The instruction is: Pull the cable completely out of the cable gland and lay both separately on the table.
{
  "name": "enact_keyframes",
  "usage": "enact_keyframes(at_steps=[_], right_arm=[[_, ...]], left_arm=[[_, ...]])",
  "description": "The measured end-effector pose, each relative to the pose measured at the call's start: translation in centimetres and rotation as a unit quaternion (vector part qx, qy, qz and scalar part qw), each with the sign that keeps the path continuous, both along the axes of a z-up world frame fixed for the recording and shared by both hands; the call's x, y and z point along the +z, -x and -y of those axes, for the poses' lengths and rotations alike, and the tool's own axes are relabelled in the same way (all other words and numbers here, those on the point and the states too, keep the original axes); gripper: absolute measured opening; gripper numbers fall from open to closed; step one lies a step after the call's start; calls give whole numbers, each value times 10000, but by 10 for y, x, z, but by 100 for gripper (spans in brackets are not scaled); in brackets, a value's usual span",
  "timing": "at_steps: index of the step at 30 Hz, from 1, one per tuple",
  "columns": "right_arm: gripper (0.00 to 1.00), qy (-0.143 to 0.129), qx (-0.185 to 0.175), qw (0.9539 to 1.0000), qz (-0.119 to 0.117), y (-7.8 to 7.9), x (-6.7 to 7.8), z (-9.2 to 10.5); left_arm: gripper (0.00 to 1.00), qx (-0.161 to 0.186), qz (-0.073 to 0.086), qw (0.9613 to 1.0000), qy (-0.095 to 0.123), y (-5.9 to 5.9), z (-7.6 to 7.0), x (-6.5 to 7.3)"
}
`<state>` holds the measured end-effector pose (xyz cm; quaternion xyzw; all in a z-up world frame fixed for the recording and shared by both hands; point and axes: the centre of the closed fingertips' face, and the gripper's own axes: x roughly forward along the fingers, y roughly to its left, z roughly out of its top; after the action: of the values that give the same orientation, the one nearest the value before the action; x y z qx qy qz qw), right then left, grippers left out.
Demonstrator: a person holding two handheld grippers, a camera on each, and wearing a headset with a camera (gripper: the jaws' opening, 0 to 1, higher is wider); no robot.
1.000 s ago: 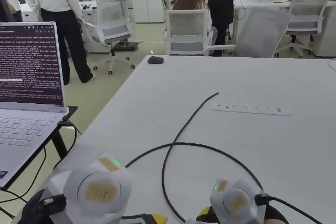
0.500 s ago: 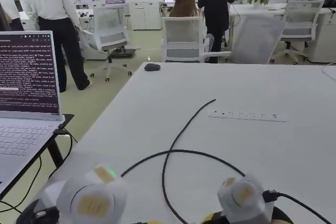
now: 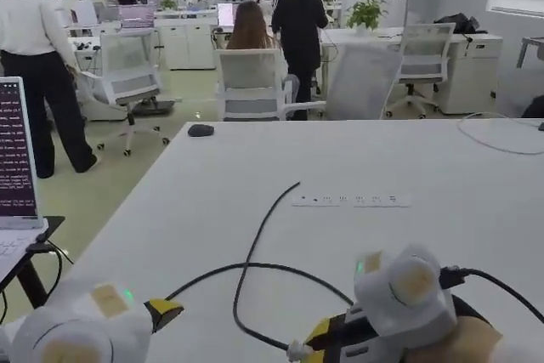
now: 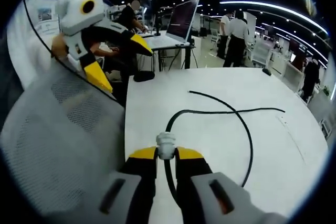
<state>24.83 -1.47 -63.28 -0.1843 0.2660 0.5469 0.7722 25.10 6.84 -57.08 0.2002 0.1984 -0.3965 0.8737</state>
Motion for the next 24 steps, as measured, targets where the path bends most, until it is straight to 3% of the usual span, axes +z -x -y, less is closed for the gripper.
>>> enact_keyframes(at_steps=[2, 3, 5, 7, 8, 11, 15, 18, 21, 24], right_arm=[[10, -21, 58, 9999, 81, 4, 9, 1], [10, -33, 121, 9998, 165, 6, 17, 3], [10, -53, 181, 9995, 267, 10, 29, 5], [10, -73, 236, 9990, 360, 12, 37, 6], [10, -73, 303, 9984, 465, 14, 45, 7], [10, -72, 494, 9962, 707, 21, 62, 8], [10, -48, 741, 9925, 973, 30, 77, 10], [10, -13, 853, 9905, 1081, 36, 84, 10], [10, -7, 968, 9887, 1144, 41, 90, 9], [11, 44, 999, 9874, 1229, 43, 96, 9]], left_arm=[[54, -198, 3, 9995, 263, -1, 9, 10], [54, -306, -117, 9980, 544, -1, 15, 17], [53, -512, -350, 9940, 905, -1, 22, 25], [53, -676, -504, 9916, 979, 1, 26, 26], [52, -808, -487, 9898, 1070, 0, 29, 32], [49, -1178, -615, 9809, 1422, 6, 42, 43], [47, -1651, -643, 9728, 1489, 14, 56, 48], [40, -2021, -798, 9629, 1600, 24, 72, 51], [34, -2115, -888, 9577, 1739, 26, 81, 52], [33, -2227, -1000, 9522, 1835, 31, 89, 54]])
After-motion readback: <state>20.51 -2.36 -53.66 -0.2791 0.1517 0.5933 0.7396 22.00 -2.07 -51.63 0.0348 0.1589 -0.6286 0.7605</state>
